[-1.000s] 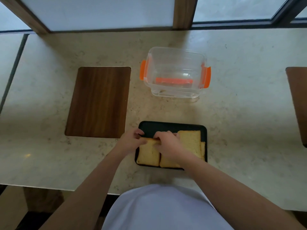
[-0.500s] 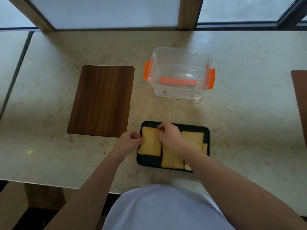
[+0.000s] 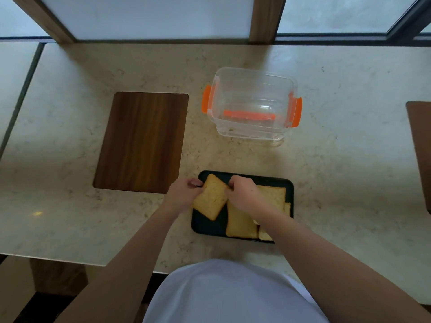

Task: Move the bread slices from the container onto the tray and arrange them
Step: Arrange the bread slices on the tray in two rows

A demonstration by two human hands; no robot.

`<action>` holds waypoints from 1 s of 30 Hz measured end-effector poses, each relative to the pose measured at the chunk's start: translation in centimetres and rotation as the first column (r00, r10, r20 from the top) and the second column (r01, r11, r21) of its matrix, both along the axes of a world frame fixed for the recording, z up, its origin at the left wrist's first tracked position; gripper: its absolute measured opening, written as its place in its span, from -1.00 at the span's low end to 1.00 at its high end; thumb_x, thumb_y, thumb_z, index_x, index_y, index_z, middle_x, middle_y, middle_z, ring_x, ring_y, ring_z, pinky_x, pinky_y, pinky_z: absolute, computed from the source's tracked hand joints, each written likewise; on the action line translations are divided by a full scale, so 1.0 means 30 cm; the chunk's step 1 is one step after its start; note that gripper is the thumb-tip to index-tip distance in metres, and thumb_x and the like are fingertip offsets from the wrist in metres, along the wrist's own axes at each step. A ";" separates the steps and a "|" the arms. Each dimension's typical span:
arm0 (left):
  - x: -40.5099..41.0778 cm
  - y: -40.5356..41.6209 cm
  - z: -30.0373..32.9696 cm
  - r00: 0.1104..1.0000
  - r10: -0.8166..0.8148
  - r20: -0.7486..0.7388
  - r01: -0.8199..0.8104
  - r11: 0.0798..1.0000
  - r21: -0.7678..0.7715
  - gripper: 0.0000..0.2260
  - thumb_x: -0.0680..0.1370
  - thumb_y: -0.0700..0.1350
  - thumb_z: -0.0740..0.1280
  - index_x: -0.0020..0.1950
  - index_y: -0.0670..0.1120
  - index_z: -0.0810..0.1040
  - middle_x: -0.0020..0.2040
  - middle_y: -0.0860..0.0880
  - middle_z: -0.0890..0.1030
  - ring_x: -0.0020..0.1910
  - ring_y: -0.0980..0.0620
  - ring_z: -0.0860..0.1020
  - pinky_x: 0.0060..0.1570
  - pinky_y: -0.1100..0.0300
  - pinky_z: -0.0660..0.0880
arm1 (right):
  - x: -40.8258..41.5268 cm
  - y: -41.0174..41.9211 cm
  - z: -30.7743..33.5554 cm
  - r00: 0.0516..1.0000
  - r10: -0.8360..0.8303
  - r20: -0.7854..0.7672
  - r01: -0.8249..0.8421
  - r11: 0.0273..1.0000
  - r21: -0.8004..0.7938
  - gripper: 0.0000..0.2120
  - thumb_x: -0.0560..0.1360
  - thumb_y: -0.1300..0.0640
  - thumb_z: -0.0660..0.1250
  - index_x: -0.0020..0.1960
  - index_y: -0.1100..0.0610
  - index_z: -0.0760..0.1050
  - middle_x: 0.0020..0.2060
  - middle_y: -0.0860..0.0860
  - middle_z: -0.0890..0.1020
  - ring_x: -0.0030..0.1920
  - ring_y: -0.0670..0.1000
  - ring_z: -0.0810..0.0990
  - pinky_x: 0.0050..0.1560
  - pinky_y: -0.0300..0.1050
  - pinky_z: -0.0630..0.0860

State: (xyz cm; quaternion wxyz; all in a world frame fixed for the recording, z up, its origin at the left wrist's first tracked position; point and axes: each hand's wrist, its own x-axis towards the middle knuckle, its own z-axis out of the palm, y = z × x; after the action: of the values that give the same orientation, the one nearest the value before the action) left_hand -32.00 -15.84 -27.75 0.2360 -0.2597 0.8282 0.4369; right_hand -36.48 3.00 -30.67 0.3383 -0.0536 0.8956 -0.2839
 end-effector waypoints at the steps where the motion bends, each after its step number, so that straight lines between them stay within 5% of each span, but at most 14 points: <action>1: -0.007 0.003 0.001 1.000 -0.009 -0.006 0.009 1.000 -0.015 -0.78 0.50 -0.13 0.40 0.14 -0.09 0.63 0.05 -0.01 0.64 0.07 0.03 0.56 0.15 0.04 0.48 | -0.001 0.002 0.002 1.000 0.008 0.005 -0.008 1.000 0.007 -0.83 0.59 0.12 0.27 0.13 0.15 0.54 -0.17 -0.05 0.53 -0.15 -0.03 0.56 -0.09 -0.03 0.62; 11: -0.022 -0.019 0.028 0.992 -0.088 -0.089 0.081 0.994 -0.073 -0.78 0.54 -0.10 0.39 0.16 -0.06 0.65 0.06 0.01 0.66 0.04 0.10 0.56 0.06 0.17 0.40 | -0.013 -0.002 0.009 0.998 0.054 0.017 -0.054 0.999 0.001 -0.82 0.58 0.15 0.24 0.10 0.16 0.57 -0.15 -0.01 0.58 -0.27 -0.11 0.48 -0.21 -0.15 0.53; 17: -0.030 -0.019 0.029 0.988 -0.135 -0.078 0.126 0.987 -0.102 -0.75 0.54 -0.09 0.37 0.20 -0.09 0.63 0.09 -0.02 0.66 0.06 0.09 0.56 0.07 0.21 0.40 | -0.006 -0.008 0.018 0.997 0.068 0.028 -0.070 0.996 0.058 -0.75 0.60 0.14 0.23 0.02 0.26 0.63 -0.07 0.11 0.60 -0.19 0.04 0.60 -0.28 -0.10 0.53; 22: 0.004 -0.007 0.008 0.993 -0.105 -0.053 0.100 0.992 -0.081 -0.72 0.50 -0.12 0.43 0.20 -0.08 0.62 0.07 -0.01 0.64 0.04 0.10 0.56 0.02 0.23 0.40 | 0.004 -0.004 0.032 0.997 0.069 0.020 -0.070 0.997 0.044 -0.79 0.59 0.21 0.24 0.15 0.25 0.56 -0.01 0.07 0.54 -0.06 0.09 0.58 -0.04 0.03 0.60; 26: 0.015 -0.017 0.011 0.995 -0.030 -0.100 0.023 0.997 -0.069 -0.76 0.46 -0.19 0.46 0.12 -0.09 0.66 -0.03 -0.02 0.66 -0.01 0.07 0.59 0.00 0.21 0.42 | 0.037 -0.020 0.040 0.996 0.085 0.022 -0.086 0.996 0.033 -0.85 0.56 0.22 0.20 0.05 0.20 0.51 -0.06 0.07 0.52 -0.08 0.09 0.53 -0.18 -0.06 0.50; 30: 0.008 -0.029 0.022 0.993 -0.037 -0.110 0.028 0.996 -0.082 -0.78 0.46 -0.19 0.44 0.10 -0.07 0.66 -0.06 -0.01 0.66 -0.03 0.08 0.58 0.01 0.19 0.44 | 0.066 -0.035 0.043 0.998 0.069 0.015 -0.069 0.997 0.028 -0.74 0.56 0.17 0.20 0.23 0.12 0.48 0.05 0.05 0.51 0.03 0.10 0.54 0.13 0.11 0.51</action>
State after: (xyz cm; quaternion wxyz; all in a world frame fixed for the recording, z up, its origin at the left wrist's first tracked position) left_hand -31.74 -16.69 -27.08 0.1858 -0.2307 0.8611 0.4133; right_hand -34.50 1.96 -29.38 0.3548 -0.0779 0.8948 -0.2598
